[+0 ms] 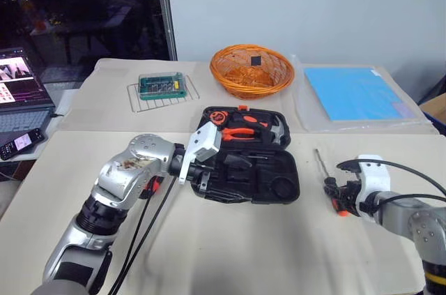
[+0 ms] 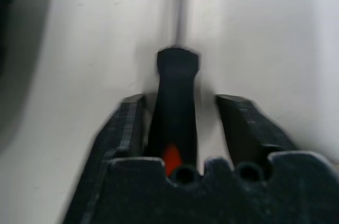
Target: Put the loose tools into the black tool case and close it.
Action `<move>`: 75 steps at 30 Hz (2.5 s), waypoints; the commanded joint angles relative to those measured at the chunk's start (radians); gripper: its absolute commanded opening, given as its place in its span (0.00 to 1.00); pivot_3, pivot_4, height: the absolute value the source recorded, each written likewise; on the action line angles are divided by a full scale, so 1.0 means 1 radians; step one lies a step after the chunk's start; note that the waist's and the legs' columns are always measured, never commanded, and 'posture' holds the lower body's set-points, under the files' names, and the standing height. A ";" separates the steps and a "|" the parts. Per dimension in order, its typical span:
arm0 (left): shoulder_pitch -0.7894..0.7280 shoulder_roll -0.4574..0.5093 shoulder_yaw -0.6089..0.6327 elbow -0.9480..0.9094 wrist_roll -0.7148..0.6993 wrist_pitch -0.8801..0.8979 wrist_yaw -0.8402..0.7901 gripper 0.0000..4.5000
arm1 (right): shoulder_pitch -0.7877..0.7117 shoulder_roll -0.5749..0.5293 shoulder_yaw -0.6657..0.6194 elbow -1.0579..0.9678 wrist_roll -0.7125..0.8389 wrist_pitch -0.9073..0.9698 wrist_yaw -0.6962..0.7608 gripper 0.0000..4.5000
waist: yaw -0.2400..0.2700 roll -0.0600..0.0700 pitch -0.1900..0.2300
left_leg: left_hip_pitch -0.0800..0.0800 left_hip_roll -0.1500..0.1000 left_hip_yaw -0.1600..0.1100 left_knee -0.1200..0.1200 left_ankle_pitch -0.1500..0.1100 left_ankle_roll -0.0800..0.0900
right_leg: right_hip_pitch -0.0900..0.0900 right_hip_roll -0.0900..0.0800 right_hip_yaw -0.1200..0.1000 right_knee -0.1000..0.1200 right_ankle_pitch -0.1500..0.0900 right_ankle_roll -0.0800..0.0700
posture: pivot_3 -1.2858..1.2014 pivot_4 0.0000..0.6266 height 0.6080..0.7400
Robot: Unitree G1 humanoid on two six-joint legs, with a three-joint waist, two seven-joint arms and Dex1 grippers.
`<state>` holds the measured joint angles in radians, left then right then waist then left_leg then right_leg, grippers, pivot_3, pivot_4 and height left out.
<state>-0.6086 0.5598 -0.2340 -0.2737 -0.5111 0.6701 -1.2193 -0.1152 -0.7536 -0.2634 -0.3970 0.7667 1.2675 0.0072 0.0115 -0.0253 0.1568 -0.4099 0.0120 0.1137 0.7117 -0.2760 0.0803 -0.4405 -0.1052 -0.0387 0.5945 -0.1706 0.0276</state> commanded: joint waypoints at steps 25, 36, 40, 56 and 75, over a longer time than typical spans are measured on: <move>0.552 0.274 0.512 -0.266 -0.231 -0.001 0.107 0.98 | -0.663 -0.091 0.787 0.400 -0.713 -0.859 1.102 0.19 | -0.008 0.003 0.008 | -0.013 0.000 0.002 0.002 0.007 -0.012 | -0.015 -0.001 -0.004 0.000 0.007 0.005 | 0.52 0.24 1.00; 0.561 0.278 0.490 -0.274 -0.224 -0.026 0.136 0.98 | -0.694 -0.011 0.799 0.538 -0.807 -0.899 1.225 0.54 | -0.001 0.003 0.007 | -0.011 0.001 0.002 0.001 0.008 -0.015 | -0.014 -0.001 -0.004 0.002 0.008 0.002 | 0.52 0.24 1.00; 0.557 0.281 0.483 -0.260 -0.221 -0.036 0.137 0.98 | -0.669 0.000 0.691 0.507 -0.750 -0.953 1.211 0.76 | -0.003 0.002 0.007 | -0.010 0.001 0.001 0.001 0.008 -0.015 | -0.014 0.000 -0.005 0.002 0.008 0.002 | 0.52 0.24 1.00; 0.497 0.278 0.439 -0.147 -0.183 -0.089 0.112 0.98 | -0.420 0.182 0.332 0.297 -0.541 -0.778 0.875 0.01 | -0.007 0.002 0.007 | -0.009 0.004 0.002 0.001 0.011 -0.018 | -0.016 0.003 -0.003 0.008 0.010 -0.003 | 0.52 0.24 1.00; 0.513 0.192 0.609 -0.038 -0.104 -0.017 0.490 0.98 | -0.297 0.198 0.267 0.148 -0.386 -0.948 0.902 0.07 | -0.013 0.003 0.008 | 0.009 0.003 0.001 -0.001 0.006 -0.013 | -0.002 -0.001 -0.002 0.016 -0.001 -0.010 | 0.52 0.24 1.00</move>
<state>-0.0756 0.7588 0.3077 -0.3201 -0.6252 0.5981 -0.8508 -0.4138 -0.5202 0.1248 -0.0836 0.2040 0.2395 0.8550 -0.0013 -0.0226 0.1648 -0.4021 0.0151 0.1141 0.7103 -0.2697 0.0674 -0.4433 -0.1061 -0.0413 0.6108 -0.1688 0.0212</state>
